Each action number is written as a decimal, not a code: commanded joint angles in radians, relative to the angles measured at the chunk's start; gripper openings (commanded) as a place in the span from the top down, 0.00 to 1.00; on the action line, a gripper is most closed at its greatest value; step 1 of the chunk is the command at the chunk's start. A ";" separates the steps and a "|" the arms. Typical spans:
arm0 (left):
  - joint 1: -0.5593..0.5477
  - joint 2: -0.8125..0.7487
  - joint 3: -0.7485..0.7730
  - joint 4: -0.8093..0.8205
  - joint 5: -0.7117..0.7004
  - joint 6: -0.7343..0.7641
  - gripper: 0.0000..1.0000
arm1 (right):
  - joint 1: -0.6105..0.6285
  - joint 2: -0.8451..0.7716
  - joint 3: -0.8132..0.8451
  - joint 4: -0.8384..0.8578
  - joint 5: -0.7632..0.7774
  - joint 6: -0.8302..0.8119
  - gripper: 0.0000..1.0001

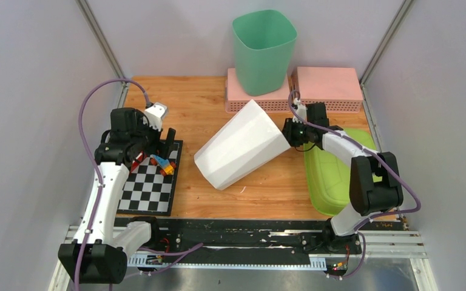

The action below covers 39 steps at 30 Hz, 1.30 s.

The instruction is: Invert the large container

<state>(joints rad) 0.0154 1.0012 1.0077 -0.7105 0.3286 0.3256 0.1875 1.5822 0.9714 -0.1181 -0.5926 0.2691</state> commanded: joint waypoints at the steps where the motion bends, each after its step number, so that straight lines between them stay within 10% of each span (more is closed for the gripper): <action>1: -0.005 -0.013 -0.018 0.016 0.010 0.011 0.00 | -0.003 0.024 -0.016 0.015 0.070 -0.080 0.75; 39: -0.074 0.086 -0.127 0.221 0.058 0.073 0.00 | 0.010 -0.095 0.030 -0.050 0.043 -0.179 0.56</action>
<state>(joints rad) -0.0391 1.0458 0.8764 -0.5766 0.4187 0.4244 0.1879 1.5120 0.9905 -0.1574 -0.4885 0.1188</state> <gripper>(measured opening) 0.999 0.439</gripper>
